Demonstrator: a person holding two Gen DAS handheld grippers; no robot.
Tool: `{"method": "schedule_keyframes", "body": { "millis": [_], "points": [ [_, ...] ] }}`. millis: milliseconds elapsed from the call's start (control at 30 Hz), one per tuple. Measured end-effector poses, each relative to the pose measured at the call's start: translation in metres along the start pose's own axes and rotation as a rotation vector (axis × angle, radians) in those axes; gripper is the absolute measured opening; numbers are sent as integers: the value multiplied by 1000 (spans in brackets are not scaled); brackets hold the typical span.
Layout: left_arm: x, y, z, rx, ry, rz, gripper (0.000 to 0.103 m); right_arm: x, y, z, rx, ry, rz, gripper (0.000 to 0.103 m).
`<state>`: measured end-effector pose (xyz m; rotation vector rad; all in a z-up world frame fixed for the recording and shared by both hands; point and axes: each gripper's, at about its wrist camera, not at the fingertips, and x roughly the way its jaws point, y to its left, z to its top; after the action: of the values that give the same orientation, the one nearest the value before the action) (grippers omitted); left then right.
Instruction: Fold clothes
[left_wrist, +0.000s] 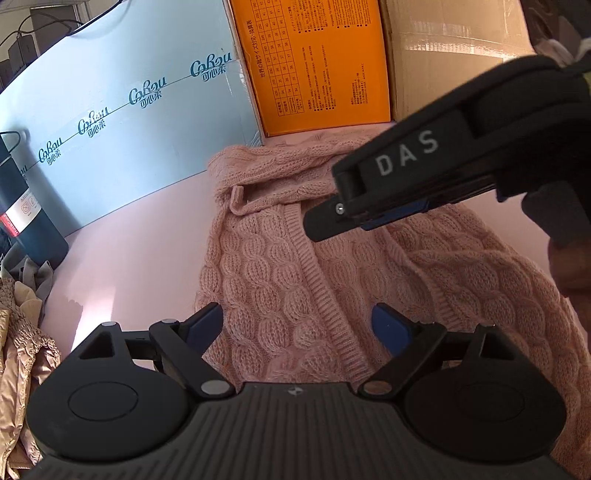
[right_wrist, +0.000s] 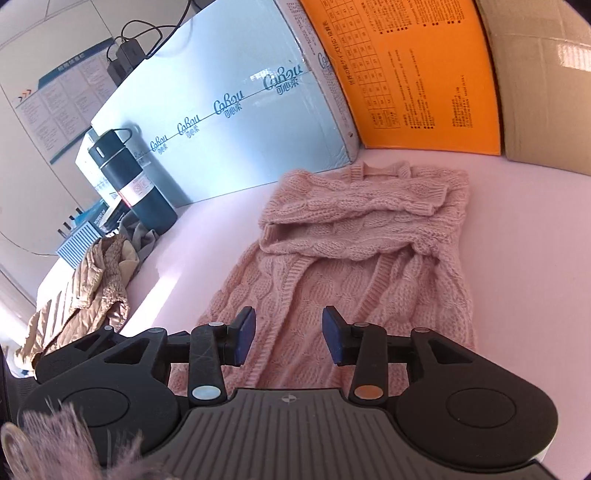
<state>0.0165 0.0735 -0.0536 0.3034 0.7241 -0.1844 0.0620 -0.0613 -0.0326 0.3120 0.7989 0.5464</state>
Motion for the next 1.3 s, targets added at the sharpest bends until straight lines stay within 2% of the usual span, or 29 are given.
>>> {"method": "schedule_keyframes", "body": {
  "millis": [100,233,300,433,500,533,667,833,1033,1100,1167,1200,1300],
  "points": [
    [-4,-3,-1,22,-4,-33,86,20,-9,9,88,22,50,37],
    [-7,-9,-4,63,4,-97,69,44,-27,18,231,40,93,36],
    [-5,-14,-4,86,19,-105,60,52,-29,21,249,57,111,27],
    [-5,-17,-4,92,25,-111,57,64,-28,21,255,93,125,17],
    [-6,-15,-3,78,25,-123,38,67,-29,20,263,108,131,11],
    [-7,-14,-3,71,26,-130,22,69,-30,19,270,117,136,6],
    [-12,-10,-1,53,4,-124,10,63,-33,19,306,93,156,5],
    [-20,-7,2,36,-30,-151,9,46,-43,27,331,48,162,4],
    [-18,-6,1,46,-22,-208,9,40,-55,27,305,59,61,4],
    [-16,-10,-1,66,3,-215,9,37,-60,25,339,42,79,4],
    [-15,-16,-3,94,19,-217,20,32,-59,27,341,22,98,6],
    [-15,-19,-3,109,18,-214,23,31,-56,28,319,21,106,8],
    [-17,-21,-4,120,13,-226,36,30,-48,28,306,22,179,11]
  ]
}}
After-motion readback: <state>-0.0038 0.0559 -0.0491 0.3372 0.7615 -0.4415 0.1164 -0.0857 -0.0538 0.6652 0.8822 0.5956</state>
